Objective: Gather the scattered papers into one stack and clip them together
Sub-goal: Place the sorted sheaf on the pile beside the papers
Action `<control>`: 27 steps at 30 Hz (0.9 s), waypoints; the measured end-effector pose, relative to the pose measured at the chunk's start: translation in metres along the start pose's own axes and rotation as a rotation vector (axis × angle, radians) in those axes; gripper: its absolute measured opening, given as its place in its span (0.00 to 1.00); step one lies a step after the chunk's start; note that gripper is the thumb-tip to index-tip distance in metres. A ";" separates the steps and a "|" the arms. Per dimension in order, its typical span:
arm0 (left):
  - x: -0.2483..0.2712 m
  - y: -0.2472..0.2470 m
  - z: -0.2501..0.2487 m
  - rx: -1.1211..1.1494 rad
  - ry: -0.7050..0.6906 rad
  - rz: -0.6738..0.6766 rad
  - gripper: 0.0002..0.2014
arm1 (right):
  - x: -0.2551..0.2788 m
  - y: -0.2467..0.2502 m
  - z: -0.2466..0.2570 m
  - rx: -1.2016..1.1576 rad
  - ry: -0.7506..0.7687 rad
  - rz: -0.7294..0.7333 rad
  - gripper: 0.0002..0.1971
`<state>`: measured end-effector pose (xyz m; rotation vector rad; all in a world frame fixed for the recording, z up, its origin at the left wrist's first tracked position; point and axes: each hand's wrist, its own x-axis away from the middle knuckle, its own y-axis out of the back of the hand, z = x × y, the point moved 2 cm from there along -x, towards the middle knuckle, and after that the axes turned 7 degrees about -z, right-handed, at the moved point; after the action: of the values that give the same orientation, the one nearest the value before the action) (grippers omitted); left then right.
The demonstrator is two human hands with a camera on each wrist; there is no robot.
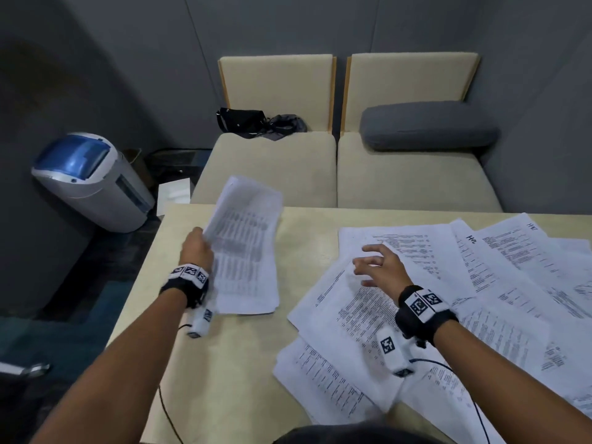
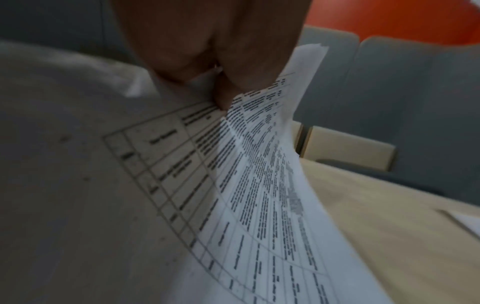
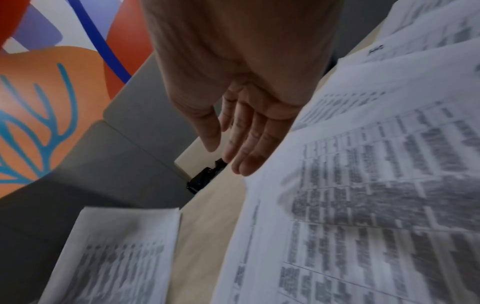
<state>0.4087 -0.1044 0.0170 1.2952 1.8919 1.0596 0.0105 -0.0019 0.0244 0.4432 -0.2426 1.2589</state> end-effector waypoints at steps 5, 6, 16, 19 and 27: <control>-0.019 -0.005 0.052 -0.138 0.077 -0.012 0.07 | 0.003 0.022 -0.031 0.062 -0.071 -0.044 0.15; -0.020 -0.007 0.056 -0.141 0.118 -0.017 0.10 | 0.004 0.024 -0.035 0.082 -0.080 -0.044 0.15; 0.040 -0.108 -0.059 0.121 -0.291 0.361 0.20 | 0.020 0.089 -0.113 0.452 -0.296 -0.315 0.09; 0.090 -0.156 -0.101 0.142 -0.267 0.611 0.24 | 0.038 0.123 -0.132 0.495 -0.382 -0.397 0.08; 0.175 -0.204 -0.157 -0.305 -0.199 0.573 0.37 | 0.065 0.200 -0.171 0.403 -0.500 -0.431 0.13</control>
<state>0.1274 -0.0243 -0.0888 1.7258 1.1752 1.3721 -0.1715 0.1789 -0.0633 1.1009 -0.2947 0.7520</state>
